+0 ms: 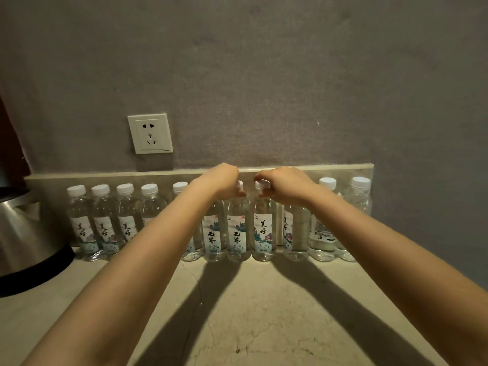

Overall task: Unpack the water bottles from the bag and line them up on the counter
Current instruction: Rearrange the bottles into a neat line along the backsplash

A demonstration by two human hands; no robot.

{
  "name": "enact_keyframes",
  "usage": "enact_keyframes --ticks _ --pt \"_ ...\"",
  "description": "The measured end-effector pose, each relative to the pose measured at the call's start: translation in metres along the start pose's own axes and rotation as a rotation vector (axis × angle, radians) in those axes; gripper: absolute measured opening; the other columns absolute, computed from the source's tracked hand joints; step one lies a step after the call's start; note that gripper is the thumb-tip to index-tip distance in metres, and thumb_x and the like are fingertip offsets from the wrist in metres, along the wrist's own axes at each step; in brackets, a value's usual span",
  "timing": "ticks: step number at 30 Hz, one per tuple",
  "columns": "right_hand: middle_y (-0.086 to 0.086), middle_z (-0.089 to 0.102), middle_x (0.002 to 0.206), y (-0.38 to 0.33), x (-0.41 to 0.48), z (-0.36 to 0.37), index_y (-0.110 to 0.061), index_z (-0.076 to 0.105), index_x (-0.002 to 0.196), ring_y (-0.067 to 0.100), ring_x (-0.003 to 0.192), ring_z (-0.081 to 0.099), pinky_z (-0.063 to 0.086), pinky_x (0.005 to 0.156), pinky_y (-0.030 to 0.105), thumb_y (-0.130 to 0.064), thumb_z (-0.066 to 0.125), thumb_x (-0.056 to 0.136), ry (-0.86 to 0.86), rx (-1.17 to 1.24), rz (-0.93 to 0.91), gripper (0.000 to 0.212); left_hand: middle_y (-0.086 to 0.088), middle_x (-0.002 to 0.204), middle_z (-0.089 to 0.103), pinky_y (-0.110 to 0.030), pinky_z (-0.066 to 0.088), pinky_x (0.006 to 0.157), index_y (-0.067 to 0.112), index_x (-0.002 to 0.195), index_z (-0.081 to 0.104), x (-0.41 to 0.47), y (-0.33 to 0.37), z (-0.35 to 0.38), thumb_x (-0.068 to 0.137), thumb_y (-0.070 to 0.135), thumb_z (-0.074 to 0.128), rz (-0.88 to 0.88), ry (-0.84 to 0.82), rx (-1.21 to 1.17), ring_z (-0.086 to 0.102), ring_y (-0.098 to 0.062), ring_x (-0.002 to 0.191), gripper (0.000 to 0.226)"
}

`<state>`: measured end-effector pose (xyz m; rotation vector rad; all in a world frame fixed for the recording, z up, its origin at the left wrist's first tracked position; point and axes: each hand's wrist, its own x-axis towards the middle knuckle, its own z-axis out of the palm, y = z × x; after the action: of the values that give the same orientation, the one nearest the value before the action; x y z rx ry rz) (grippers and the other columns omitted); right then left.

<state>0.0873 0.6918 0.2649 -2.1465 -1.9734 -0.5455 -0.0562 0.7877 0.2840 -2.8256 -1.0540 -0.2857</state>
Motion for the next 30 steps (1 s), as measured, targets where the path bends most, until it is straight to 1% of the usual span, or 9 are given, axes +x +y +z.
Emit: enact_keyframes --ticks 7,10,12,14,16,19,23,27,30 --pt "0.000 0.061 0.128 -0.001 -0.004 -0.001 -0.028 0.047 0.135 0.022 0.114 0.057 0.047 0.088 0.035 -0.041 0.058 0.092 -0.042 0.099 0.021 0.047 -0.003 0.070 0.055 -0.026 0.033 0.048 0.015 0.063 0.050 -0.009 0.004 -0.002 0.087 0.038 0.059 -0.022 0.014 -0.014 0.046 -0.014 0.056 0.035" --pt "-0.002 0.062 0.128 0.001 -0.011 -0.007 -0.028 0.045 0.137 0.018 0.113 0.058 0.048 0.091 0.038 -0.045 0.057 0.091 -0.019 0.162 0.050 0.051 -0.005 0.082 0.064 -0.028 0.043 0.056 0.011 0.081 0.061 -0.014 0.002 -0.008 0.083 0.048 0.063 -0.021 0.008 -0.060 0.057 -0.017 0.069 0.037" --pt "-0.003 0.062 0.126 0.007 -0.018 -0.019 -0.028 0.046 0.136 0.017 0.113 0.058 0.047 0.094 0.039 -0.046 0.055 0.092 0.030 0.184 0.080 0.049 -0.006 0.092 0.067 -0.032 0.049 0.064 0.008 0.095 0.064 -0.016 0.003 -0.019 0.082 0.052 0.062 -0.010 0.080 -0.052 0.060 -0.021 0.079 0.046" --pt "-0.004 0.063 0.123 0.018 -0.027 -0.035 -0.027 0.050 0.133 0.016 0.112 0.058 0.046 0.096 0.042 -0.044 0.055 0.092 0.124 0.185 0.108 0.045 -0.007 0.098 0.067 -0.032 0.048 0.066 0.008 0.096 0.062 -0.017 0.010 -0.033 0.084 0.051 0.060 0.033 0.240 -0.082 0.059 -0.022 0.083 0.044" --pt "-0.003 0.065 0.118 0.032 -0.038 -0.050 -0.025 0.055 0.129 0.016 0.108 0.059 0.047 0.094 0.041 -0.039 0.057 0.092 0.202 0.231 0.135 0.039 -0.006 0.103 0.067 -0.036 0.051 0.079 0.009 0.103 0.065 -0.015 0.027 -0.044 0.085 0.048 0.060 0.110 0.371 -0.211 0.060 -0.022 0.093 0.043" --pt "-0.001 0.067 0.111 0.058 -0.053 -0.063 -0.022 0.060 0.122 0.017 0.101 0.061 0.049 0.090 0.039 -0.033 0.060 0.091 0.220 0.295 0.169 0.033 -0.004 0.102 0.067 -0.037 0.050 0.085 0.011 0.103 0.067 -0.010 0.066 -0.049 0.086 0.045 0.061 0.223 0.414 -0.340 0.060 -0.020 0.095 0.038" --pt "0.000 0.067 0.108 0.094 -0.067 -0.060 -0.021 0.064 0.117 0.017 0.098 0.062 0.050 0.089 0.038 -0.034 0.062 0.090 0.113 0.275 0.200 0.030 -0.002 0.101 0.067 -0.033 0.050 0.080 0.013 0.103 0.066 -0.001 0.110 -0.039 0.086 0.044 0.061 0.263 0.342 -0.298 0.060 -0.019 0.094 0.036" --pt "-0.001 0.065 0.108 0.116 -0.072 -0.047 -0.026 0.061 0.121 0.020 0.103 0.059 0.047 0.084 0.035 -0.044 0.058 0.090 0.026 0.155 0.135 0.036 -0.004 0.104 0.067 -0.036 0.052 0.081 0.013 0.107 0.066 0.012 0.126 -0.025 0.086 0.042 0.061 0.104 0.142 -0.148 0.061 -0.021 0.092 0.036" --pt "-0.002 0.064 0.115 0.119 -0.068 -0.034 -0.029 0.060 0.121 0.022 0.108 0.057 0.039 0.079 0.035 -0.054 0.051 0.090 -0.020 0.005 0.035 0.040 -0.006 0.100 0.068 -0.036 0.054 0.081 0.013 0.104 0.069 0.021 0.129 -0.017 0.084 0.038 0.063 -0.006 -0.031 -0.042 0.063 -0.023 0.088 0.032"
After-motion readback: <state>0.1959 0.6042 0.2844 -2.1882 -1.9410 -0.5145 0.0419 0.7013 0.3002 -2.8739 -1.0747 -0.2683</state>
